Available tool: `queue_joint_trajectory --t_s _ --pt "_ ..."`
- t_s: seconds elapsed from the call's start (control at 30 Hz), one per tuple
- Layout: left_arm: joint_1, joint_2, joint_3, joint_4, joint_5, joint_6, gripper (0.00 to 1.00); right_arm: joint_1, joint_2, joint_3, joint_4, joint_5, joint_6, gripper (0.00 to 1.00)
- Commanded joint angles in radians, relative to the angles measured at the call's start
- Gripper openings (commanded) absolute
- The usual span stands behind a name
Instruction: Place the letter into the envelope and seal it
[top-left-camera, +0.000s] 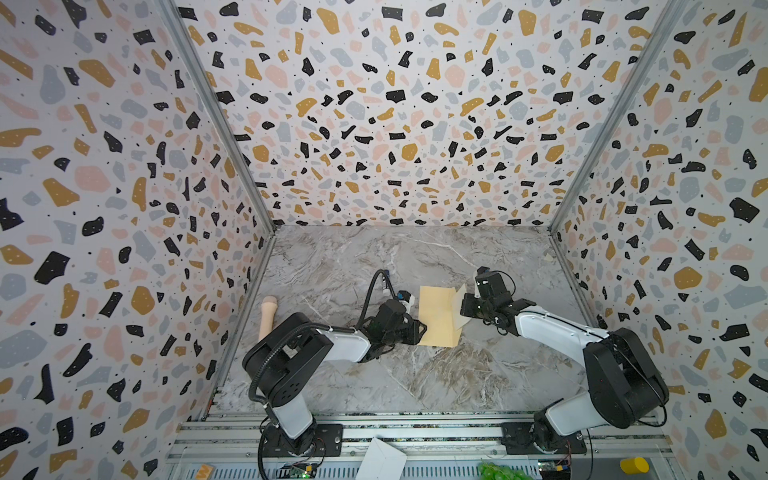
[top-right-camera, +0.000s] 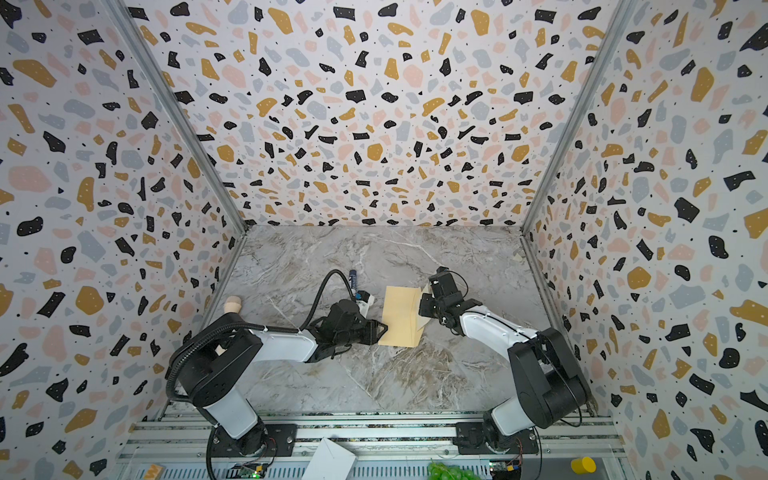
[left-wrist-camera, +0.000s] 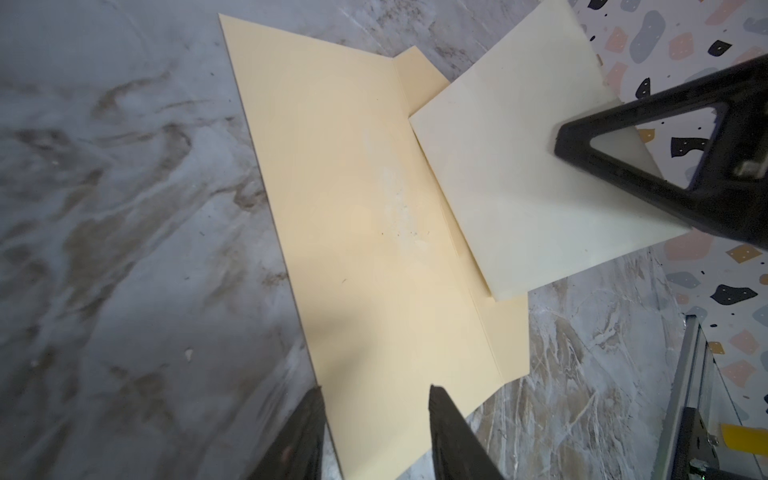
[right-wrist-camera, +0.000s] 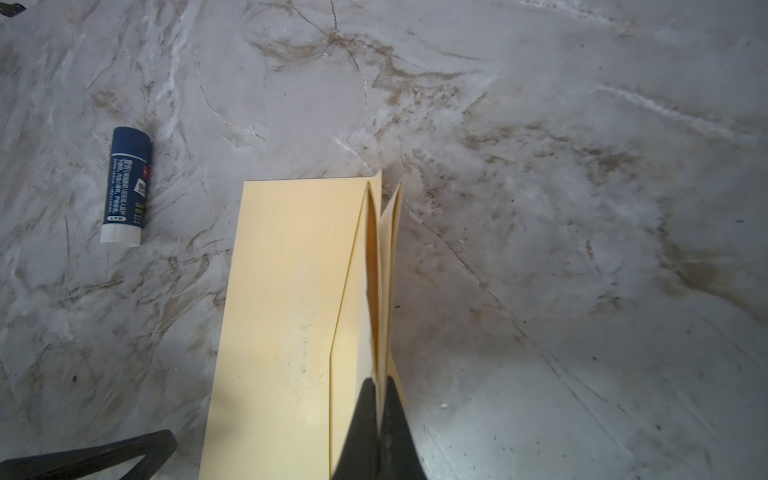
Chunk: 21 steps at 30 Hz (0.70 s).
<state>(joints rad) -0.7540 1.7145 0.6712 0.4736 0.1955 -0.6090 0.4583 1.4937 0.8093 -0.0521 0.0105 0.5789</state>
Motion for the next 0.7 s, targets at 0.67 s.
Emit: queue_joint_trajectory --t_s 0.67 --pt "-0.005 0.153 0.063 0.027 -0.08 0.065 0.29 -0.026 0.04 -0.086 0.176 -0.099 -0.071 0.0"
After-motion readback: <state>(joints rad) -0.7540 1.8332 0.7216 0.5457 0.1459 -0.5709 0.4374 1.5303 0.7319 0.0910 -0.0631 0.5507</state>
